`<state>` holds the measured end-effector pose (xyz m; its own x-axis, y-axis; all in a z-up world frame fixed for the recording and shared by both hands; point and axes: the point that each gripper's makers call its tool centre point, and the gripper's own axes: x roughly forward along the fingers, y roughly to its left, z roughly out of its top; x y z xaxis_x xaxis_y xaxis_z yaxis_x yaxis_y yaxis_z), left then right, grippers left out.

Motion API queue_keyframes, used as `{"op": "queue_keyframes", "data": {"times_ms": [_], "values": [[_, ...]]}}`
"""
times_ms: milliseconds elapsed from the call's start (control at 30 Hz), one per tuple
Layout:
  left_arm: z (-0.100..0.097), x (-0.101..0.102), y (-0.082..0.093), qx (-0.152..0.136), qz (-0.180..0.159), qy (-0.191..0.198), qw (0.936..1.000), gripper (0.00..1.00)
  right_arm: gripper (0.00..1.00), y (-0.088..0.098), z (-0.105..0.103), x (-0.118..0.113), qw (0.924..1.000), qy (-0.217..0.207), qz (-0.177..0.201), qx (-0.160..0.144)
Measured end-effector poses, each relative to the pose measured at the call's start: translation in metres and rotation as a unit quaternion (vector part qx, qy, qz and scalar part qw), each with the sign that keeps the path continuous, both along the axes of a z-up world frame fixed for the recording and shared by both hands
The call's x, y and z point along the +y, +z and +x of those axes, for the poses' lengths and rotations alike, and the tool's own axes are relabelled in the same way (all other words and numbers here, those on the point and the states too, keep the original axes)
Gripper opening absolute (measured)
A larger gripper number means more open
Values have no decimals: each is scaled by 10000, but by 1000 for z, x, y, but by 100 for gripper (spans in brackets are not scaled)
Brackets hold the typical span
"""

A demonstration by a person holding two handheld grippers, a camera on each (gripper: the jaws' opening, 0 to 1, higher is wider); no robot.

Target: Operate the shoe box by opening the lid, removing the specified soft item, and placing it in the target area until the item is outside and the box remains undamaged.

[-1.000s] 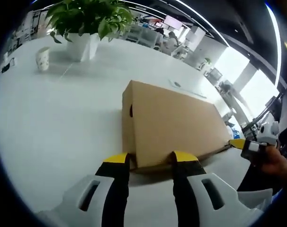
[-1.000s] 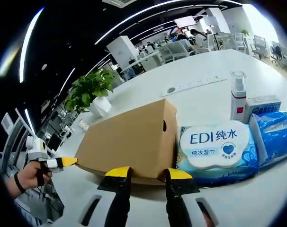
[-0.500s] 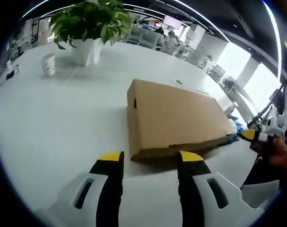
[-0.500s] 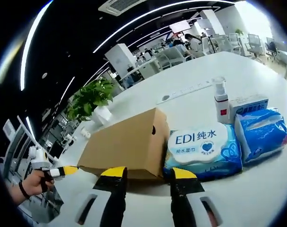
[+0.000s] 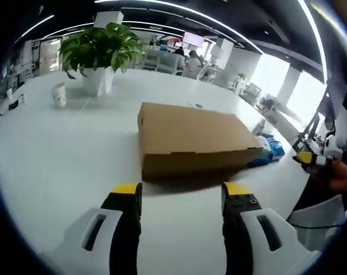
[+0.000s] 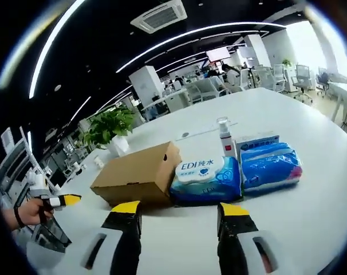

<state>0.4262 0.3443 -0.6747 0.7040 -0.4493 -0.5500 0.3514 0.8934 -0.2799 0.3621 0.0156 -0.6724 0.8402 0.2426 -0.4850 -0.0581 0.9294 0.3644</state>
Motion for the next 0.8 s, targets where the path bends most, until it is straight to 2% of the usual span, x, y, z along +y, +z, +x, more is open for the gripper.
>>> {"op": "queue_keyframes", "data": {"times_ms": [133,300,433,633,800], "values": [[-4,-8,2,-242,-19,123,9996,58,58,2,-13,1,9998,4,-160,-140],[-12,-19,-6,-207,-83,55,9997,59,60,0,-22,-3,9996,-36,-206,-162],[-15,-24,-4,-244,-104,18,9996,59,63,4,-25,-7,9992,-65,-264,-276],[-21,-27,-4,-242,-174,88,9995,60,63,7,-28,-7,9993,-140,-136,-304],[-28,-28,-6,-229,-285,231,9991,60,63,5,-31,0,9996,-18,-148,-260]]}}
